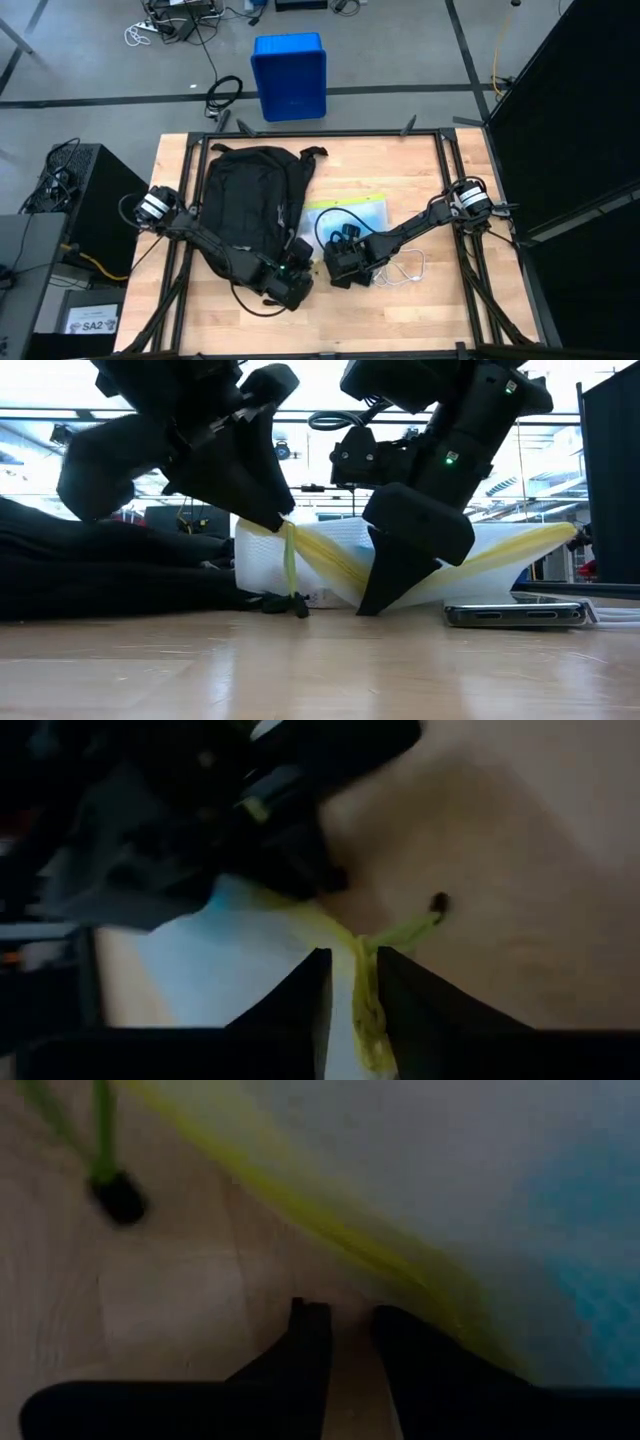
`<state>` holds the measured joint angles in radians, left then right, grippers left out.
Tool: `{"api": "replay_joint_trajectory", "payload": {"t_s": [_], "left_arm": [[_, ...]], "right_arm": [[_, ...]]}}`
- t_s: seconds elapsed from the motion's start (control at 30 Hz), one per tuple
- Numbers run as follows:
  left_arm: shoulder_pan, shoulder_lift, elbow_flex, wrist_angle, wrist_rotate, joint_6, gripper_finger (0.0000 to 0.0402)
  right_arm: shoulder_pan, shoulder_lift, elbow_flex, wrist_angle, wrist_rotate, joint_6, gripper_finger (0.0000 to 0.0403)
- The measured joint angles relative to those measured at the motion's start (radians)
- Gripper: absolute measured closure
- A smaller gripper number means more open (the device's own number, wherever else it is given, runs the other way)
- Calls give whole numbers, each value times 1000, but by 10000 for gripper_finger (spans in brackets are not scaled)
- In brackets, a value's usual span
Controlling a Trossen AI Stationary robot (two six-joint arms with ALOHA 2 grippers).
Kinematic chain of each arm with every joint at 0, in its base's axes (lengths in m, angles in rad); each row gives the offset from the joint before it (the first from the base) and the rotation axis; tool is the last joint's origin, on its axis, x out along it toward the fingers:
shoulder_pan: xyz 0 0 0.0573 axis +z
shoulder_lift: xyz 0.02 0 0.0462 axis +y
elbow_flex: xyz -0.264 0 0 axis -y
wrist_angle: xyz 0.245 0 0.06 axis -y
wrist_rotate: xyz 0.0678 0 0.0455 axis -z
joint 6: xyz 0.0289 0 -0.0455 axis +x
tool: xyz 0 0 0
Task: Unpack backpack
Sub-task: Open the zip lock bag
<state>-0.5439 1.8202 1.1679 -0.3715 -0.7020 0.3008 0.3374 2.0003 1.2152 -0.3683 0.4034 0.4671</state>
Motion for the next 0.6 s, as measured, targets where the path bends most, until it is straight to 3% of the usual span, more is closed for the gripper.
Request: {"api": "replay_joint_trajectory", "payload": {"t_s": [0.37, 0.6], "left_arm": [[-26, 0, 0, -31, -78, -26, 220], [-38, -6, 1, -307, -72, -273, 187]], "right_arm": [[0, 0, 0, 4, 1, 2, 339], [0, 0, 0, 4, 1, 11, 334]]}}
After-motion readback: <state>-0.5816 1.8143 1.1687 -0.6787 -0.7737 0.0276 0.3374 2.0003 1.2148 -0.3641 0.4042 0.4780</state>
